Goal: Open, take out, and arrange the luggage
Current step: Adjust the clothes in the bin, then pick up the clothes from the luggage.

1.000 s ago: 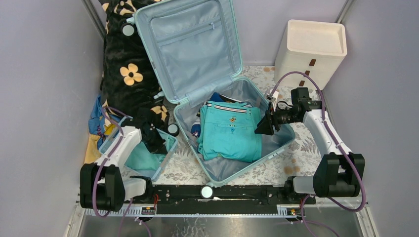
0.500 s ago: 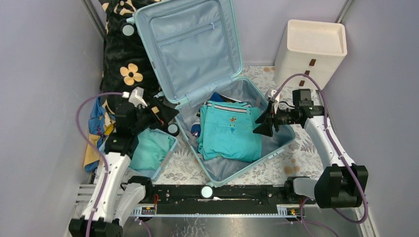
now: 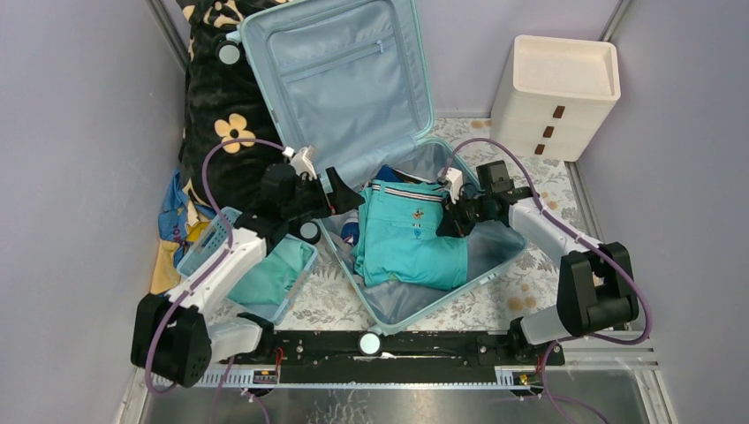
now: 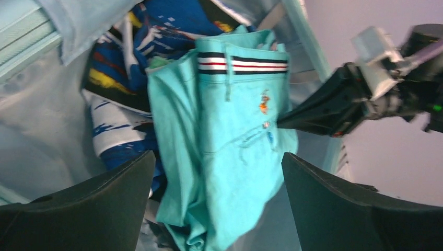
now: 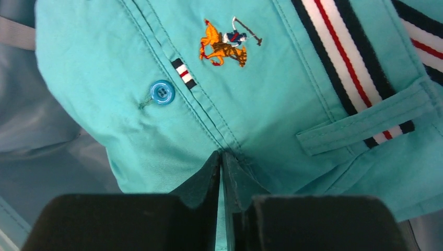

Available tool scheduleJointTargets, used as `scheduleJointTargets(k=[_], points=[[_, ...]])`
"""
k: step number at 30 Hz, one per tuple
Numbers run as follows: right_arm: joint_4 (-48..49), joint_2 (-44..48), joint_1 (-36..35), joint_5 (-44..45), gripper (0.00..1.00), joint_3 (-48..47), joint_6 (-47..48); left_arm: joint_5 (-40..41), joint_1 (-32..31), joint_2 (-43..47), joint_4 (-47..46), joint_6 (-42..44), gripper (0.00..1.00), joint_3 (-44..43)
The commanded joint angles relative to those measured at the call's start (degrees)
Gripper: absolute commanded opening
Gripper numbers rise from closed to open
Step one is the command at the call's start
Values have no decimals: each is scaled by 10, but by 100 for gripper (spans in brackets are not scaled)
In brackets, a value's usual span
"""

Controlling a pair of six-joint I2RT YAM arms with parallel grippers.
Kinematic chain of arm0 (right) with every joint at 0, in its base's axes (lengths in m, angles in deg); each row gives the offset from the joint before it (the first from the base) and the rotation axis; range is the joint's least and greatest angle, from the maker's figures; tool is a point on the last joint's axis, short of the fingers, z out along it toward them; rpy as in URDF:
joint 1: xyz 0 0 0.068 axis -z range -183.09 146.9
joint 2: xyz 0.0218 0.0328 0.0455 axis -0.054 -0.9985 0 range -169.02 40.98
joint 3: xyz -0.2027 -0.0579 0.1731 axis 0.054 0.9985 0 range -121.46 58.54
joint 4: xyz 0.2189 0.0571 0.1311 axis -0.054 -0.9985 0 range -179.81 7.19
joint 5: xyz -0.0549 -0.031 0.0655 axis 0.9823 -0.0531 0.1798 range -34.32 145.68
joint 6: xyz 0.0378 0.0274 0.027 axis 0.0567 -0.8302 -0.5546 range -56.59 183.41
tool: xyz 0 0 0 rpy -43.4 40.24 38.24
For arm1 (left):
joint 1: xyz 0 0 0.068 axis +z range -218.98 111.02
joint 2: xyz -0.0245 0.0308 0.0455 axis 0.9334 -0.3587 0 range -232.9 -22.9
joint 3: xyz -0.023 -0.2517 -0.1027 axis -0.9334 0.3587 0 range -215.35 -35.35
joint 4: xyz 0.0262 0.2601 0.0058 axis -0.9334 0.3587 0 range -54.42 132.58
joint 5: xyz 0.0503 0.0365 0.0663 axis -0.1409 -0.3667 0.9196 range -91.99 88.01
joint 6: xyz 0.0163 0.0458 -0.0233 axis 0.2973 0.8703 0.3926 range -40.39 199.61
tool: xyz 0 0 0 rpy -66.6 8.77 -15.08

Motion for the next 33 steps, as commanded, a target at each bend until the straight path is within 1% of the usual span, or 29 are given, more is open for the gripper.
scheduleJointTargets(k=[1,5,7,11,13,16,18,20,24,27,28,31,32,33], points=[[15,-24,3,201,12,7,6,37,-19,-43,-7,34,99,-8],[-2,-50,5,236,11,0,23,78,-49,-83,25,41,99,-30],[-8,-61,13,242,11,-3,26,63,-53,-98,16,35,99,-30],[-25,-74,30,219,10,-10,34,25,-66,-126,-11,16,98,-28],[-23,-75,31,213,11,-10,34,14,-71,-139,-14,7,96,-32],[-26,-76,31,197,10,-14,35,18,-76,-155,-11,-6,89,-34],[-31,-77,31,185,11,-17,37,27,-79,-174,6,-13,88,-39],[-34,-77,31,174,11,-19,37,10,-84,-191,11,-23,86,-46],[-35,-73,31,163,11,-19,37,15,-107,-191,7,-35,73,-58],[-36,-70,31,158,11,-20,38,42,-115,-175,37,-32,64,-72],[-35,-69,31,156,11,-20,38,51,-116,-169,45,-33,59,-75],[-39,-70,31,151,11,-22,39,70,-119,-152,60,-37,36,-82],[-40,-71,31,149,11,-23,40,69,-120,-149,60,-41,31,-83],[-42,-71,31,147,11,-25,40,64,-120,-148,60,-44,29,-85]])
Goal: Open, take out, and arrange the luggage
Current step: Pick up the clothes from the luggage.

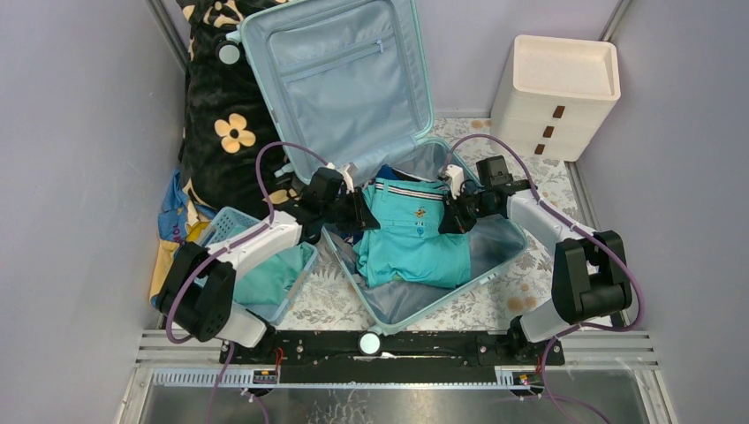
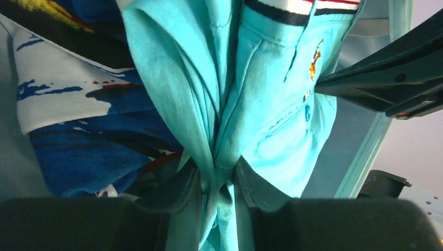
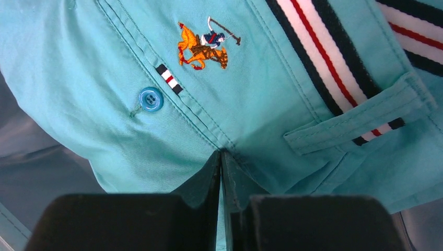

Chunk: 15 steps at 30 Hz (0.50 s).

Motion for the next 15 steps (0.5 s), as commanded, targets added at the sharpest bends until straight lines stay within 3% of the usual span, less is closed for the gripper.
scheduleJointTargets(k=[1,4,7,9,11,15], points=[[-18,-30,21,120,11,8,47,2,-9,26,-4,-15,28,-32],[-22,-24,21,100,11,6,53,-17,-12,18,-16,-35,30,-40],[-28,-18,21,74,12,6,59,-37,-16,4,-37,-47,51,-43],[-32,-18,20,60,13,3,61,-43,-18,-12,-37,-45,54,-47],[-35,-18,20,53,13,1,63,-38,-18,-20,-34,-46,49,-51],[-37,-10,21,46,13,0,64,26,-29,-13,47,-10,17,-96]])
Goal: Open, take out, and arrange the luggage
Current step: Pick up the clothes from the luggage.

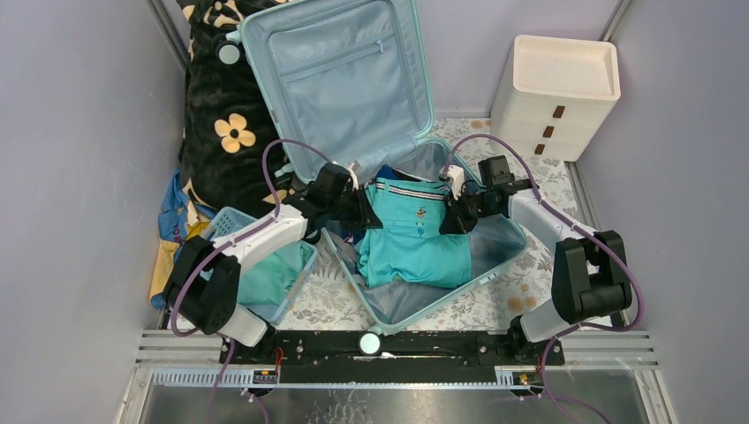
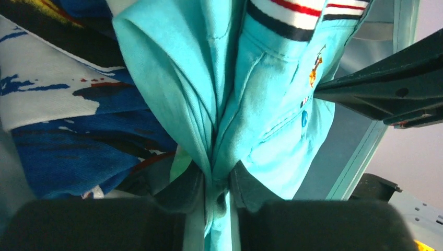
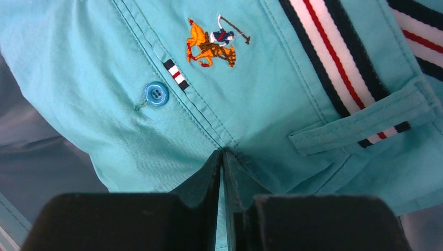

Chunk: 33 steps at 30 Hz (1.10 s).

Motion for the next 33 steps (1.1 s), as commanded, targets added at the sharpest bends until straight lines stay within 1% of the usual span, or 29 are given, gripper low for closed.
scheduleJointTargets(k=[1,3,5,6,7,10,12,14,16,17,19,22,23,24,28,31,33], points=[[-25,-8,13,63,14,2,34,44,-22,12,40,29,13,-77],[-28,-6,13,55,15,0,35,66,-26,21,79,43,9,-105],[-32,-5,12,47,20,-3,36,70,-28,26,102,44,8,-131],[-34,-5,13,43,22,-4,37,65,-29,27,106,39,9,-142],[-37,-5,13,40,23,-5,37,58,-30,27,108,31,12,-149],[-45,0,12,17,28,-10,41,26,-30,11,111,6,27,-163],[-52,11,14,-12,31,-14,46,7,-30,0,107,2,33,-163],[-64,30,14,-54,36,-16,71,-1,-30,-9,98,-1,38,-153],[-75,60,14,-96,46,-16,104,0,-29,-13,90,-3,41,-148],[-86,81,12,-125,54,-15,128,0,-29,-16,85,-4,43,-145],[-106,113,-2,-155,69,-9,194,-11,-24,-24,74,-9,47,-144],[-169,122,-37,-198,85,-16,312,-38,-16,-35,51,-28,50,-142],[-162,120,-54,-190,94,-17,315,-45,-13,-38,46,-36,50,-142],[-142,119,-74,-166,99,-15,296,-48,-11,-41,46,-46,50,-145],[-47,111,-182,-12,100,-7,192,-55,7,-52,53,-101,49,-150],[19,114,-253,104,100,12,142,-69,18,-57,46,-148,46,-142],[59,121,-294,187,100,30,129,-76,22,-60,40,-168,45,-136]])
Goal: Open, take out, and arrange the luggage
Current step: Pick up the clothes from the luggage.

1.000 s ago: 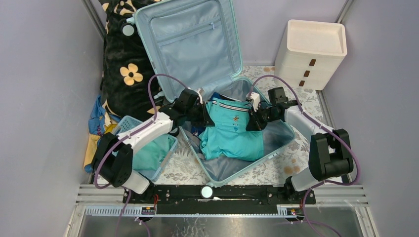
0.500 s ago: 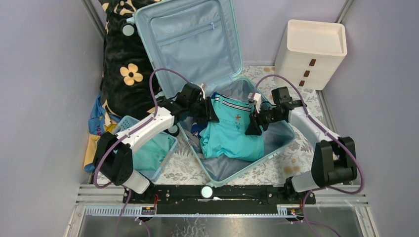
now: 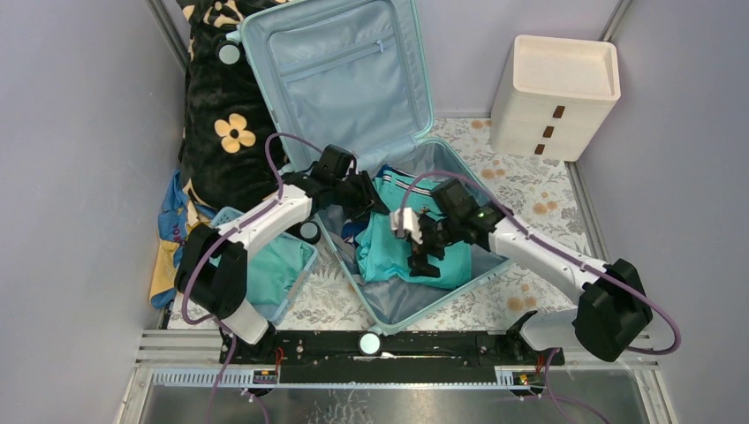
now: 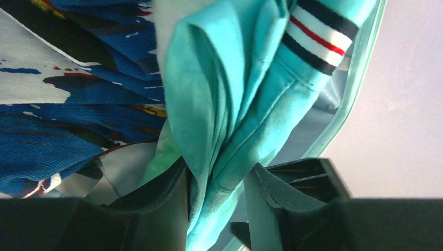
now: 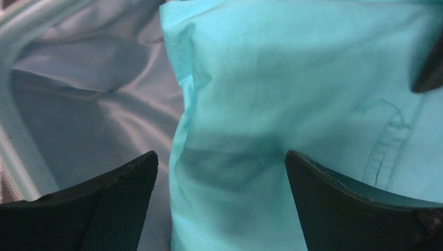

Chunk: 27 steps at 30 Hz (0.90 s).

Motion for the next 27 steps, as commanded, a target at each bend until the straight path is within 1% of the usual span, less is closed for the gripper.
scheduleJointTargets(k=[1,6,8,9,11,13,15,18,20,24,25,27], points=[[116,13,-82,211,100,33,-62,-51,8,-7,-95,-83,44,-3],[187,3,-153,349,100,81,-72,-62,11,-11,-106,-88,44,2],[207,-8,-175,394,95,101,-71,-69,12,-11,-119,-88,44,7],[215,-14,-180,406,90,109,-72,-73,12,-10,-128,-89,45,11],[221,-29,-183,446,71,110,-79,-84,13,-8,-150,-90,45,20],[223,-40,-184,470,59,105,-81,-91,14,-6,-160,-85,47,24],[224,-41,-183,480,45,105,-82,-92,15,-1,-161,-71,50,25],[202,-32,-168,436,26,93,-97,-81,21,14,-151,-41,60,24],[178,-21,-136,364,16,82,-118,-55,27,30,-125,-1,68,18],[143,19,-50,203,7,69,-137,33,36,80,-54,104,82,1],[134,26,-32,169,5,64,-140,44,38,93,-49,121,86,3],[123,29,-1,112,3,53,-152,38,44,119,-50,133,93,15]])
